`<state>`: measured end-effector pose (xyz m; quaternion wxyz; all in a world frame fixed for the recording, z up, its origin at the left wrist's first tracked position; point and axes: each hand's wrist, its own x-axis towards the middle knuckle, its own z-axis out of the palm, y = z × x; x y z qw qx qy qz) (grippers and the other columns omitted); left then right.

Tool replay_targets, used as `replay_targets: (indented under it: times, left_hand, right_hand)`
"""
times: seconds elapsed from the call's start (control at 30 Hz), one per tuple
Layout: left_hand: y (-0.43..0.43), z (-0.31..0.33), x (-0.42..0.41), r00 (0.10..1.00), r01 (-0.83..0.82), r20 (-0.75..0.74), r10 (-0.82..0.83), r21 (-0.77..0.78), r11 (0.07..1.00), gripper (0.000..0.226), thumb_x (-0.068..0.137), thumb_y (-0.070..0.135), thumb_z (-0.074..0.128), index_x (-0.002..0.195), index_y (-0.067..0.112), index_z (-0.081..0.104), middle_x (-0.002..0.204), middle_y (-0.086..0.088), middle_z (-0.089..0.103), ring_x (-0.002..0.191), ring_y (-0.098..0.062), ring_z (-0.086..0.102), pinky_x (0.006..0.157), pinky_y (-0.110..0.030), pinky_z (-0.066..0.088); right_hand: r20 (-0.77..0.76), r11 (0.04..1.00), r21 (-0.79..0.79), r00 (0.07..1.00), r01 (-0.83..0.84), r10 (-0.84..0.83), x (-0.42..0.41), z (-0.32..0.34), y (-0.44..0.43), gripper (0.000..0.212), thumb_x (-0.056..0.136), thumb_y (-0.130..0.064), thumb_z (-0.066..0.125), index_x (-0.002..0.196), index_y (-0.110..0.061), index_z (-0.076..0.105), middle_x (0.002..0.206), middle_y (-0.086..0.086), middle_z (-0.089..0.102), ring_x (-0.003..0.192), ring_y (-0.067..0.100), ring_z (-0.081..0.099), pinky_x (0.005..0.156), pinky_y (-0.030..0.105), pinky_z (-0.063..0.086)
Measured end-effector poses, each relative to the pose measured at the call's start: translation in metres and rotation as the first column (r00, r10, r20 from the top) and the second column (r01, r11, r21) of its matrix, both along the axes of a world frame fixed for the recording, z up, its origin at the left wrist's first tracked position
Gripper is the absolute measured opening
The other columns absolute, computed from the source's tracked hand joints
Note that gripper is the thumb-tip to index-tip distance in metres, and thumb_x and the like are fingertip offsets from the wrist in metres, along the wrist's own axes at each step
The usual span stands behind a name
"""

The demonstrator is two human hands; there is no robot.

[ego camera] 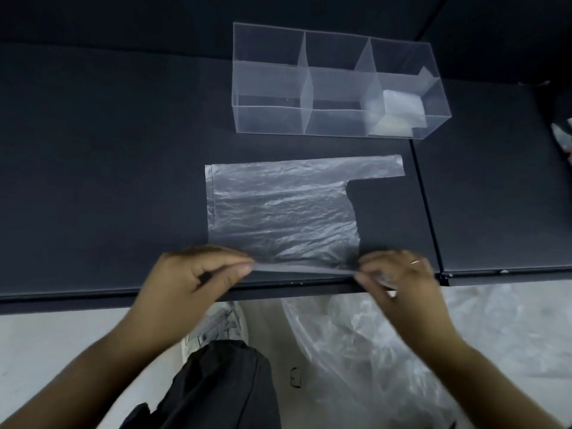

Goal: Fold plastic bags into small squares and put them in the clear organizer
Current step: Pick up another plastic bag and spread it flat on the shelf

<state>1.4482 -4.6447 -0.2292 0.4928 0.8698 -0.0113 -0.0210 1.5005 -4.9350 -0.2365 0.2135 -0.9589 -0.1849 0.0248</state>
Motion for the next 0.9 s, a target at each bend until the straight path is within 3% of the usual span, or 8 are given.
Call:
replay_targets:
  times: [0.1, 0.17, 0.27, 0.43, 0.57, 0.73, 0.83, 0.9]
  left_hand:
    - [0.016, 0.018, 0.013, 0.987, -0.016, -0.158, -0.005, -0.133, 0.991, 0.020, 0.082, 0.041, 0.058, 0.095, 0.045, 0.073, 0.089, 0.026, 0.072, 0.085, 0.011, 0.065, 0.073, 0.000, 0.042]
    - [0.025, 0.022, 0.024, 0.972, -0.054, -0.234, 0.007, -0.195, 0.979, 0.020, 0.080, 0.043, 0.058, 0.093, 0.046, 0.073, 0.089, 0.021, 0.073, 0.086, 0.008, 0.066, 0.072, 0.001, 0.042]
    - [0.035, 0.022, 0.043, 0.946, -0.158, -0.315, 0.073, -0.254, 0.954, 0.020, 0.076, 0.047, 0.061, 0.090, 0.045, 0.075, 0.092, 0.018, 0.074, 0.090, 0.007, 0.066, 0.075, -0.001, 0.043]
    - [0.048, 0.005, 0.085, 0.904, -0.384, -0.284, 0.318, -0.218, 0.897, 0.005, 0.078, 0.037, 0.072, 0.079, 0.041, 0.077, 0.083, 0.013, 0.075, 0.077, 0.002, 0.069, 0.068, -0.008, 0.048]
    - [0.053, -0.020, 0.113, 0.873, -0.439, -0.255, 0.417, -0.034, 0.898, 0.014, 0.082, 0.036, 0.074, 0.073, 0.025, 0.076, 0.075, 0.004, 0.075, 0.076, -0.014, 0.071, 0.079, -0.031, 0.056]
    - [0.048, -0.032, 0.117, 0.870, -0.439, -0.074, 0.487, 0.332, 0.835, 0.026, 0.081, 0.044, 0.070, 0.074, 0.019, 0.066, 0.071, 0.006, 0.066, 0.065, -0.011, 0.059, 0.058, -0.024, 0.041]
    - [0.040, -0.030, 0.108, 0.858, -0.513, 0.274, 0.435, 0.500, 0.697, 0.021, 0.083, 0.028, 0.070, 0.094, 0.011, 0.064, 0.096, -0.011, 0.061, 0.089, -0.031, 0.056, 0.077, -0.039, 0.044]
    - [0.027, -0.028, 0.100, 0.880, -0.421, 0.437, 0.188, 0.531, 0.736, 0.018, 0.087, 0.017, 0.062, 0.101, 0.006, 0.065, 0.106, -0.017, 0.060, 0.096, -0.037, 0.054, 0.086, -0.043, 0.039]
  right_hand:
    - [-0.325, 0.975, 0.079, 0.930, 0.208, -0.172, 0.025, 0.025, -0.027, 0.016, 0.081, -0.018, 0.074, 0.071, -0.026, 0.065, 0.072, -0.013, 0.068, 0.073, -0.004, 0.062, 0.068, 0.005, 0.039]
    - [-0.451, 0.945, 0.171, 0.875, 0.279, -0.176, 0.045, 0.035, -0.042, 0.012, 0.084, -0.022, 0.071, 0.073, -0.025, 0.067, 0.072, -0.007, 0.070, 0.065, 0.002, 0.063, 0.065, 0.011, 0.045]
    - [-0.489, 0.907, 0.259, 0.855, 0.332, -0.173, 0.074, 0.040, -0.051, 0.008, 0.085, -0.022, 0.069, 0.077, -0.023, 0.070, 0.068, 0.004, 0.068, 0.058, 0.007, 0.058, 0.059, 0.008, 0.045]
    - [-0.467, 0.811, 0.356, 0.840, 0.464, -0.276, 0.117, 0.011, -0.044, 0.012, 0.088, -0.012, 0.066, 0.078, -0.017, 0.070, 0.062, -0.009, 0.065, 0.059, 0.000, 0.054, 0.066, 0.009, 0.045]
    - [-0.415, 0.781, 0.319, 0.820, 0.537, -0.394, 0.141, -0.010, -0.027, 0.016, 0.088, -0.018, 0.068, 0.072, -0.022, 0.069, 0.069, -0.009, 0.065, 0.055, -0.008, 0.055, 0.056, 0.003, 0.041]
    - [-0.339, 0.790, 0.191, 0.795, 0.582, -0.503, 0.151, -0.017, -0.017, 0.026, 0.087, -0.025, 0.068, 0.061, -0.019, 0.066, 0.063, -0.011, 0.063, 0.060, 0.001, 0.054, 0.057, 0.016, 0.040]
    - [-0.329, 0.779, 0.174, 0.781, 0.603, -0.531, 0.152, -0.016, -0.014, 0.027, 0.086, -0.027, 0.069, 0.062, -0.016, 0.066, 0.062, -0.008, 0.061, 0.058, 0.005, 0.053, 0.056, 0.019, 0.040]
    - [-0.321, 0.759, 0.181, 0.767, 0.625, -0.555, 0.152, -0.015, -0.012, 0.030, 0.086, -0.029, 0.069, 0.059, -0.020, 0.063, 0.063, -0.007, 0.061, 0.059, 0.006, 0.053, 0.061, 0.022, 0.042]
